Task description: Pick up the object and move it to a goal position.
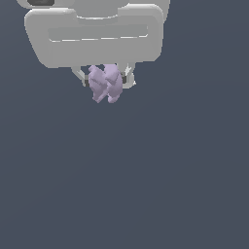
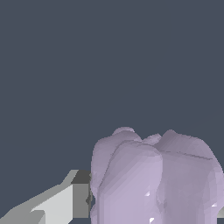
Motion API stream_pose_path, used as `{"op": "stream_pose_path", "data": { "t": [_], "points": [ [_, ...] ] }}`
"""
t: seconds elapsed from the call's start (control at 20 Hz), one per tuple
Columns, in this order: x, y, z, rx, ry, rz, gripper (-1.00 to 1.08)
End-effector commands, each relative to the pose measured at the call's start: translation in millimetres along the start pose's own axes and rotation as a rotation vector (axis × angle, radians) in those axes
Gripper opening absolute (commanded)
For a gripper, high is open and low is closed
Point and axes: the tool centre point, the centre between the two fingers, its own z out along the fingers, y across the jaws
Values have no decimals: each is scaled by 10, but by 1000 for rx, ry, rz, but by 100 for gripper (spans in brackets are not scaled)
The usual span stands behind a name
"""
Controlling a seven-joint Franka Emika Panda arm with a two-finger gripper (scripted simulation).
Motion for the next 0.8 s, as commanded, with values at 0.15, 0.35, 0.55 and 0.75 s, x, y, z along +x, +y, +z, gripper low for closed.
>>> {"op": "stream_pose_path", "data": {
  "t": [0.15, 0.35, 0.55, 0.75],
  "points": [
    [44, 58, -185, 0, 0, 0, -100],
    [70, 90, -285, 0, 0, 0, -100],
    [91, 114, -362, 0, 0, 0, -100],
    [106, 130, -414, 0, 0, 0, -100]
  ]
}}
